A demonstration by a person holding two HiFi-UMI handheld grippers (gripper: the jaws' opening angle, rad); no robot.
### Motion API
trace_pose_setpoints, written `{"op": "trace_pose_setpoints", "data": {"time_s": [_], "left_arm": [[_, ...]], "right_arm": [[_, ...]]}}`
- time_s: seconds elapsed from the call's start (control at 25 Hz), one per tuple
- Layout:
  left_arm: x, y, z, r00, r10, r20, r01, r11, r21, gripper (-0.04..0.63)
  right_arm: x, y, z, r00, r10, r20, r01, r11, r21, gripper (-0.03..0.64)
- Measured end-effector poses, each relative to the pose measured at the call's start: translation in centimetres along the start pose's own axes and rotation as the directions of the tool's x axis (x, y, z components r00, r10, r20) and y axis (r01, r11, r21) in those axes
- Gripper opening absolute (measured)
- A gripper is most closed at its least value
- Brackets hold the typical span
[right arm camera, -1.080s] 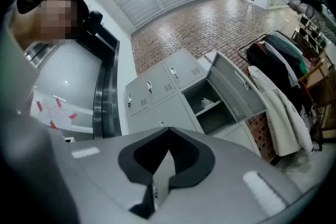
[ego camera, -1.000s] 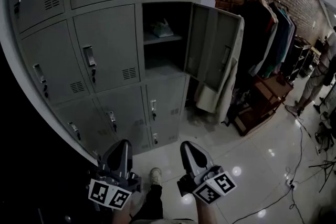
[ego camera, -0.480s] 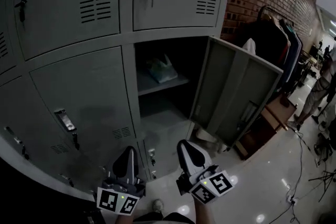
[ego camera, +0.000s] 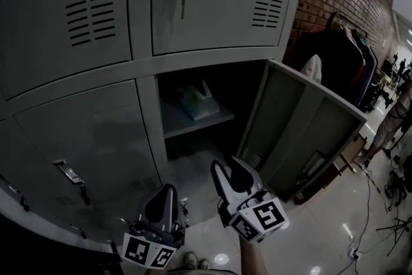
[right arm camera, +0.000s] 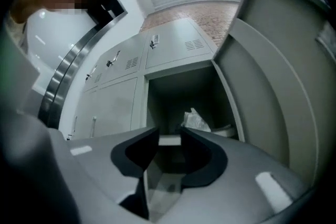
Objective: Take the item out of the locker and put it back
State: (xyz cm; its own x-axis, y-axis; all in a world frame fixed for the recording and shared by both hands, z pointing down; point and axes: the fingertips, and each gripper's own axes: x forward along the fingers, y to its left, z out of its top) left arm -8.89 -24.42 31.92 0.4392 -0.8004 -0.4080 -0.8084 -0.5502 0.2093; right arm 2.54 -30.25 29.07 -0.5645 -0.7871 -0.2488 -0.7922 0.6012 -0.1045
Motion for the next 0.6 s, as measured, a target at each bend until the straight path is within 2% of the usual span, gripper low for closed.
{"op": "trace_pose_setpoints", "data": {"time_s": [0.04, 0.08, 0.12, 0.16, 0.28, 0.4, 0.56, 0.6], "left_arm": [[0.1, -0.1, -0.2, 1.0, -0.001, -0.002, 0.001, 1.0, -0.001, 0.003], [0.3, -0.1, -0.4, 1.0, -0.002, -0.004, 0.002, 1.0, -0.003, 0.003], [0.5, -0.1, -0.5, 1.0, -0.002, -0.005, 0.002, 1.0, -0.006, 0.003], [0.7, -0.1, -0.7, 1.0, -0.004, -0.007, 0.003, 1.0, -0.008, 0.003], [1.3, -0.5, -1.1, 1.0, -0.015, -0.011, 0.015, 1.0, -0.009, 0.003], [1.7, -0.6, -1.1, 1.0, -0.023, -0.006, 0.023, 1.0, -0.015, 0.003], [2.1, 0.0, -1.1, 1.0, -0.017, 0.004, 0.017, 1.0, -0.023, 0.003], [2.2, 0.3, -1.0, 1.0, -0.012, 0.008, 0.012, 1.0, -0.023, 0.003]], "right_arm": [[1.6, -0.4, 1.0, 1.0, 0.004, -0.004, -0.005, 0.999, -0.044, 0.181], [3.7, -1.0, 1.8, 1.0, 0.009, -0.021, -0.01, 0.997, -0.081, 0.299], [6.0, -1.7, 2.2, 0.999, 0.01, -0.052, -0.015, 0.994, -0.107, 0.369], [8.3, -2.6, 2.1, 0.995, 0.005, -0.096, -0.016, 0.993, -0.116, 0.388], [13.8, -5.5, 0.8, 0.969, -0.046, -0.244, 0.027, 0.997, -0.078, 0.405], [16.3, -7.0, 0.2, 0.947, -0.077, -0.312, 0.054, 0.995, -0.081, 0.405], [17.2, -6.9, -1.1, 0.933, -0.034, -0.358, 0.012, 0.998, -0.063, 0.403], [17.2, -6.6, -1.5, 0.93, -0.012, -0.368, -0.01, 0.998, -0.058, 0.354]]}}
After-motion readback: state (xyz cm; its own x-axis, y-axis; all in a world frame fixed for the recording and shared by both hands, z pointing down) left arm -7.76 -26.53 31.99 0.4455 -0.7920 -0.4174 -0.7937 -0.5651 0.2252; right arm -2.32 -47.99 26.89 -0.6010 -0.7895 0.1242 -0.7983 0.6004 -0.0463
